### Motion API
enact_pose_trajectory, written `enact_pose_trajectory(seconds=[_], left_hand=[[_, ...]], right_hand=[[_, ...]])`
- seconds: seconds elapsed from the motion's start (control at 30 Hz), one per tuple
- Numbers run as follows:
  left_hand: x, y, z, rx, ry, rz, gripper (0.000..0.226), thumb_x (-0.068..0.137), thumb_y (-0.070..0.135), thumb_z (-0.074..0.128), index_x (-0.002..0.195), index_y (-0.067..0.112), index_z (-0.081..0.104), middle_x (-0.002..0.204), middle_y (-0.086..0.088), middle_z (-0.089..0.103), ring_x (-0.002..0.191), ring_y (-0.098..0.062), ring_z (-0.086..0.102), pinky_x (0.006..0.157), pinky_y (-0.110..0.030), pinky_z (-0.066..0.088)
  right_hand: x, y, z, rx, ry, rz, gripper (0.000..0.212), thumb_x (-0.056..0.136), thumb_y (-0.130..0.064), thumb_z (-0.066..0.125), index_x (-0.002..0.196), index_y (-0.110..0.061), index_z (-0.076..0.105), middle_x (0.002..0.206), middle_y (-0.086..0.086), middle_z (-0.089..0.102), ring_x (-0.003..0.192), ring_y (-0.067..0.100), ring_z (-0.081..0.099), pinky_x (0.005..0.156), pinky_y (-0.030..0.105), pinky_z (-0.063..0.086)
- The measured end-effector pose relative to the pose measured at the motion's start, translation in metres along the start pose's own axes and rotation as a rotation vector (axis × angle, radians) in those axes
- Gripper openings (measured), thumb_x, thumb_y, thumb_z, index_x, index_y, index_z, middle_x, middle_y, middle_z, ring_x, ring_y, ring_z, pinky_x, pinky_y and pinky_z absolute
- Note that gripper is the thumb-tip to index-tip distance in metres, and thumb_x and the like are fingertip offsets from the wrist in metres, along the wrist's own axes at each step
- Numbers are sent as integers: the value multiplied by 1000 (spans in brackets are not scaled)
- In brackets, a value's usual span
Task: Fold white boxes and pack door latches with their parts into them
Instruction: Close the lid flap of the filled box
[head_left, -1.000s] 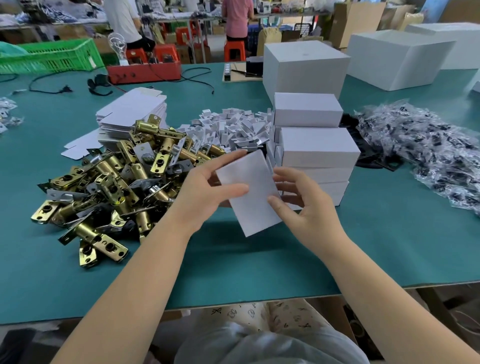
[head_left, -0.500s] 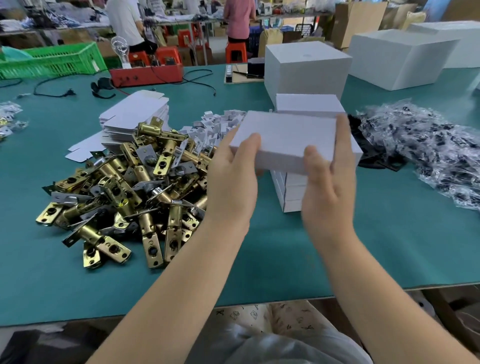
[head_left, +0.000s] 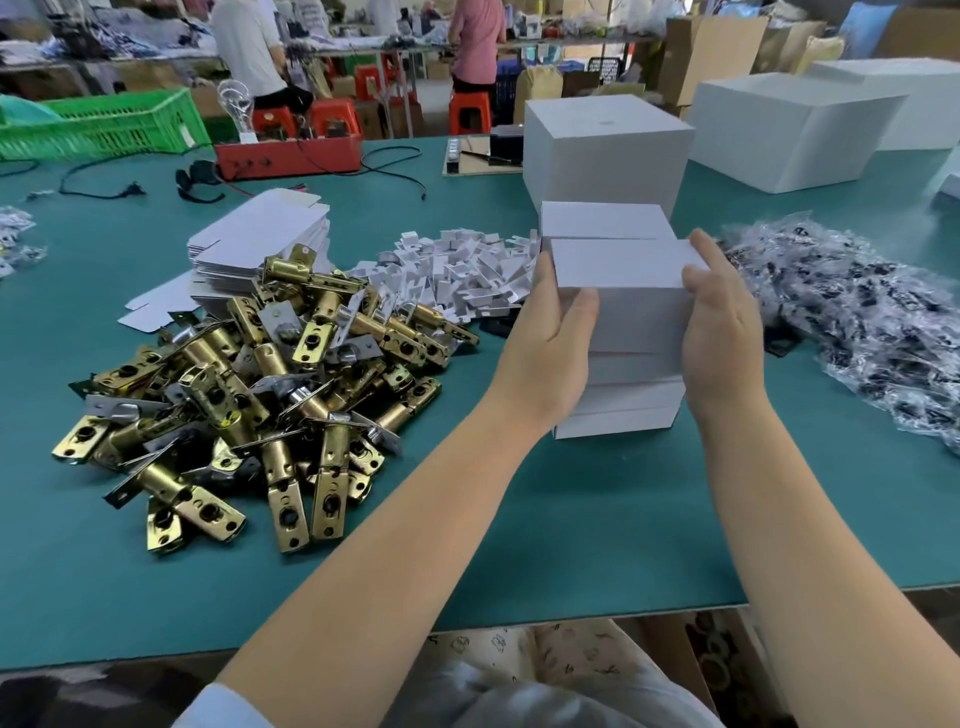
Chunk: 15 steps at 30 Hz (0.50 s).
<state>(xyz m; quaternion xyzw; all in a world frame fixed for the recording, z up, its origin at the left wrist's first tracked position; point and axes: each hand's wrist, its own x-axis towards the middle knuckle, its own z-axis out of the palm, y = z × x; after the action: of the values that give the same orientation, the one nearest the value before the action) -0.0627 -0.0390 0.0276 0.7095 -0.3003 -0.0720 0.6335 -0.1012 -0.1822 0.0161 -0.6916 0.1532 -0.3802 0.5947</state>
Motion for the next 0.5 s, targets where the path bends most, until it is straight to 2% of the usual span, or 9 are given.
enact_pose_trajectory(seconds=[0.07, 0.1, 0.17, 0.23, 0.27, 0.3, 0.37, 0.43, 0.5], left_hand=[[-3, -1, -4, -29, -39, -7, 58, 105, 27, 38, 157, 18, 13, 147, 30, 31, 130, 22, 26, 112, -10, 19], [-6, -2, -7, -25, -65, -13, 61, 104, 31, 38, 157, 19, 11, 154, 24, 27, 137, 16, 22, 115, -12, 15], [-10, -4, -20, 60, -58, -20, 62, 102, 37, 40, 157, 21, 15, 158, 17, 24, 140, 8, 24, 112, -13, 16], [-3, -4, -45, 199, 37, 4, 52, 102, 36, 43, 150, 19, 35, 143, 16, 45, 117, 16, 44, 98, -4, 31], [5, -4, -63, 300, 95, 14, 43, 101, 33, 45, 141, 19, 47, 128, 14, 56, 102, 18, 49, 88, -5, 39], [16, -2, -82, 418, 146, 10, 34, 100, 28, 47, 131, 18, 57, 112, 13, 63, 88, 13, 52, 79, -9, 45], [40, 2, -123, 626, 237, -15, 25, 96, 21, 50, 112, 16, 69, 89, 10, 64, 72, -3, 53, 63, -19, 44], [64, 4, -163, 794, 321, -36, 22, 91, 17, 51, 93, 15, 73, 85, 4, 62, 76, -15, 52, 68, -24, 38], [89, 0, -197, 965, 374, -109, 19, 90, 16, 52, 89, 14, 71, 90, -8, 63, 85, -27, 55, 76, -29, 42]], right_hand=[[0, 4, 0, -11, 15, -4, 65, 83, -39, 38, 146, -19, 40, 141, -17, 41, 126, -6, 37, 99, 5, 30], [-4, 5, 1, -54, 78, -53, 67, 85, -39, 39, 147, -13, 36, 146, -9, 39, 132, 1, 34, 107, 14, 27], [-19, 3, 2, -168, 289, -289, 62, 87, -31, 43, 139, 2, 36, 140, 4, 40, 132, 19, 36, 111, 30, 27], [-36, 1, 6, -211, 410, -672, 43, 86, -17, 47, 121, 7, 46, 121, 2, 45, 114, 28, 45, 99, 41, 38], [-45, -2, 12, -211, 362, -831, 34, 85, -14, 48, 113, 4, 50, 113, -1, 47, 104, 26, 47, 91, 41, 41], [-54, -4, 20, -204, 251, -913, 27, 84, -12, 48, 108, 0, 52, 105, -3, 49, 97, 23, 48, 87, 37, 42], [-68, -8, 39, -247, -64, -889, 18, 85, -12, 49, 98, -4, 59, 91, -1, 57, 85, 18, 51, 81, 25, 41], [-75, -12, 62, -401, -444, -710, 19, 87, -15, 51, 93, -6, 66, 84, 1, 63, 79, 16, 54, 75, 21, 42], [-77, -10, 87, -596, -789, -511, 17, 91, -18, 52, 93, -11, 67, 82, -1, 64, 77, 15, 55, 73, 32, 48]])
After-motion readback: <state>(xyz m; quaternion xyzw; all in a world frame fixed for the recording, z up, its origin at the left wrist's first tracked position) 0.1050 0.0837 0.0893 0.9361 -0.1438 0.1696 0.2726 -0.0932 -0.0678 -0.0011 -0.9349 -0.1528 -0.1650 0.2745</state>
